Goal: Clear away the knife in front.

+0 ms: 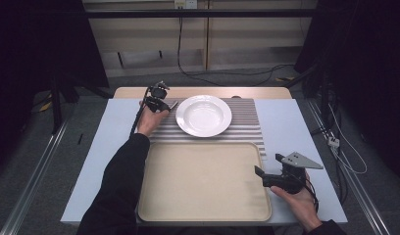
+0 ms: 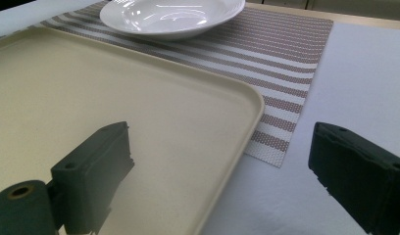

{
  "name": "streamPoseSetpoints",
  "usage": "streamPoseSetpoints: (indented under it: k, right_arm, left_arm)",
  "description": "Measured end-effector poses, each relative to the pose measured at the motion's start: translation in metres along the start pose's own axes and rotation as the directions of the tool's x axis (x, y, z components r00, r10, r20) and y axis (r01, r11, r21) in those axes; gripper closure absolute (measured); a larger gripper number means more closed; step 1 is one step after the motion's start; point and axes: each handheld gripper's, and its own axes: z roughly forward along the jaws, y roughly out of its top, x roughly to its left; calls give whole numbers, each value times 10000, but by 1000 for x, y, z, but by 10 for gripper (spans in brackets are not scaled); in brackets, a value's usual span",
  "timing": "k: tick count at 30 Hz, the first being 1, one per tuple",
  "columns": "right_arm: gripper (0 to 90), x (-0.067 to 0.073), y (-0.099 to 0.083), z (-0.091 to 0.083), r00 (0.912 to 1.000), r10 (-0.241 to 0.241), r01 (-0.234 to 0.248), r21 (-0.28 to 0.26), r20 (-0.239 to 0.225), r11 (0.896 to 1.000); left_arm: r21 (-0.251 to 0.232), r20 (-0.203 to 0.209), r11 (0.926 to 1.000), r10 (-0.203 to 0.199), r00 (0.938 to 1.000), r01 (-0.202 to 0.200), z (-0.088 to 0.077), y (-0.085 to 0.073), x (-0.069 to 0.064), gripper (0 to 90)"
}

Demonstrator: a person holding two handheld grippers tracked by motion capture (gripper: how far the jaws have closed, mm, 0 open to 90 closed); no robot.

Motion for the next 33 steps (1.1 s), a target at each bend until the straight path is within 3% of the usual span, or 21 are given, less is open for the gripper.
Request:
streamPoseSetpoints:
  k: [14,33]
  right_arm:
    - [87,0,0,0,10000,9,-9,-20,0,10000]
    - [87,0,0,1,10000,-30,30,-9,13,10000]
  left_arm:
    - [-379,109,9992,155,9998,-151,-21,-1,1,799]
    - [-863,227,9960,255,9994,-235,-42,-14,-1,799]
